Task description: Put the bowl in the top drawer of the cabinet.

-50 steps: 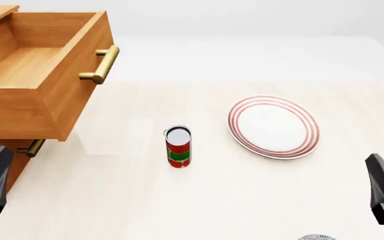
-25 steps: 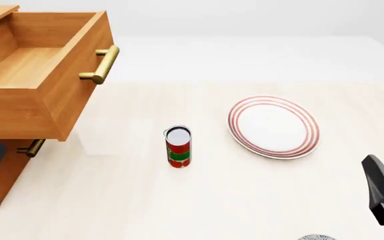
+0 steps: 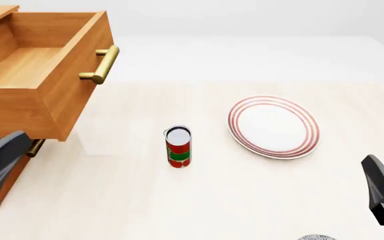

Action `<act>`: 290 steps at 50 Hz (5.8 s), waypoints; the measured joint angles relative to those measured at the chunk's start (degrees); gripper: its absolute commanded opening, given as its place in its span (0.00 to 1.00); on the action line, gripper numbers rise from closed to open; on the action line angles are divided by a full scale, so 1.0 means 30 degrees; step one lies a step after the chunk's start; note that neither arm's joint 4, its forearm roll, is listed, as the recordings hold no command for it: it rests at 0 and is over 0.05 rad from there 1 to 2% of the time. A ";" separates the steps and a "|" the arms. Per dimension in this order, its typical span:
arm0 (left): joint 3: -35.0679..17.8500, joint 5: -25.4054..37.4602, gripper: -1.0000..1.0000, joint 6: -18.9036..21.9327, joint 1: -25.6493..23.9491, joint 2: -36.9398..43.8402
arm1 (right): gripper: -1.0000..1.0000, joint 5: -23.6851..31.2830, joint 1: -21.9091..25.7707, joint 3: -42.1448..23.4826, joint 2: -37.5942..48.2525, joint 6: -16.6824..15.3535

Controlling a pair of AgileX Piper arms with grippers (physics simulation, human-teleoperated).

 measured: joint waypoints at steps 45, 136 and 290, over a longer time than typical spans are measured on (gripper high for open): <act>-0.2515 -0.0835 1.00 -0.2544 -0.5367 0.5556 | 1.00 0.0011 0.0004 -0.0005 0.0000 0.0007; -0.0769 -0.7814 1.00 -1.5265 -0.8667 1.6187 | 1.00 0.0012 0.0003 -0.0005 0.0000 0.0006; -0.6021 -1.0072 1.00 -1.6782 -1.3881 2.7394 | 1.00 0.0012 0.0003 -0.0005 0.0000 0.0007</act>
